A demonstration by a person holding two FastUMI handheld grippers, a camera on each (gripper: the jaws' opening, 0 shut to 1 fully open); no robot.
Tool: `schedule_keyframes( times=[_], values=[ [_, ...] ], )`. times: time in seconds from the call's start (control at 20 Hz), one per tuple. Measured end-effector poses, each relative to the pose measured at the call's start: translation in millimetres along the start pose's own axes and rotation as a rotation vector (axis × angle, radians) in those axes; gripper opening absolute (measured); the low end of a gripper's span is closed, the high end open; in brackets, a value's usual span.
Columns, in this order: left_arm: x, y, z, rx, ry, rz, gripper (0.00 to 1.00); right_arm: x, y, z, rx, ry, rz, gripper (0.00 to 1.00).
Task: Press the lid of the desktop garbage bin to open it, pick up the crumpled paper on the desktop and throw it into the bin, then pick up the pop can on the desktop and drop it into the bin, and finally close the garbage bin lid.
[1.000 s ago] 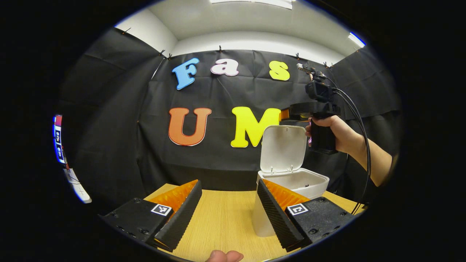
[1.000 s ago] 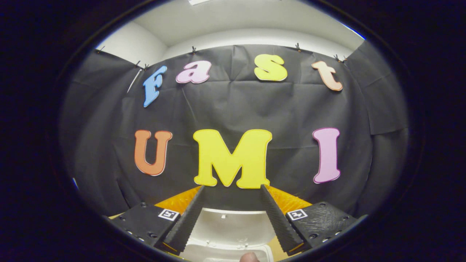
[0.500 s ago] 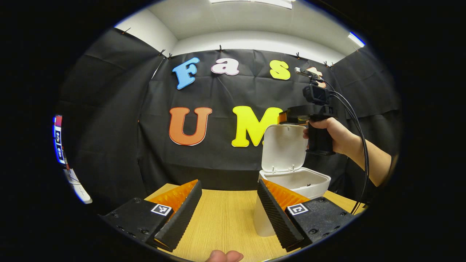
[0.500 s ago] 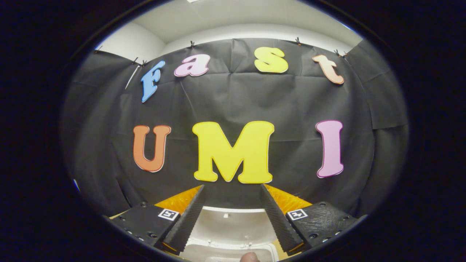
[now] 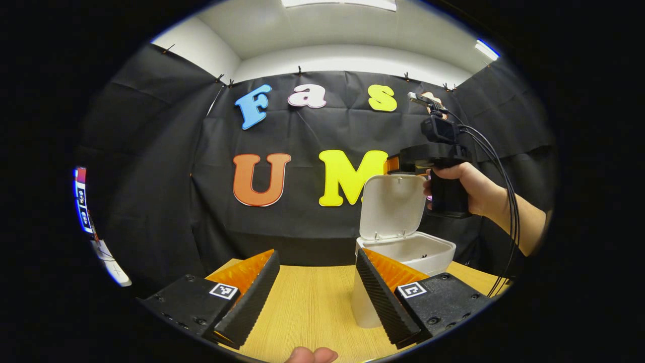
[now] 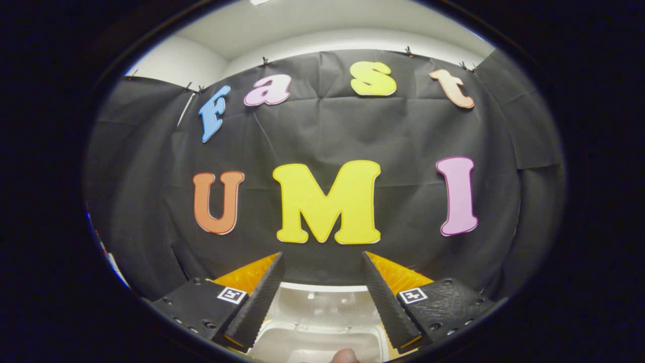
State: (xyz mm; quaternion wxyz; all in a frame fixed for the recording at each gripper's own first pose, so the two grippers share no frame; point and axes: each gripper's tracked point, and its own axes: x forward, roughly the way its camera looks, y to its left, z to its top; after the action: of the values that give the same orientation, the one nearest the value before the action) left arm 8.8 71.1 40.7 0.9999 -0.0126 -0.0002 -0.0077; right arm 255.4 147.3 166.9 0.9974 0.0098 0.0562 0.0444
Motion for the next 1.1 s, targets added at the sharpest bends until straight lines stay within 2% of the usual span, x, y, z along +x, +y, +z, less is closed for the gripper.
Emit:
schedule_keyframes(
  times=[0.35,0.55,1.1],
  values=[
    [-4.5,-22.0,-5.4,-0.010,0.006,-0.020,0.99,-69.8,-1.5,-54.0,0.017,0.032,0.045,0.93],
    [-9.6,-29.6,-7.0,-0.012,0.001,-0.020,0.99,-94.9,-6.8,-89.2,0.025,0.071,0.053,0.94],
    [-17.8,-33.3,-11.9,-0.008,-0.002,-0.010,0.99,-112.1,-15.2,-163.5,0.024,0.164,0.033,0.93]
  ],
)
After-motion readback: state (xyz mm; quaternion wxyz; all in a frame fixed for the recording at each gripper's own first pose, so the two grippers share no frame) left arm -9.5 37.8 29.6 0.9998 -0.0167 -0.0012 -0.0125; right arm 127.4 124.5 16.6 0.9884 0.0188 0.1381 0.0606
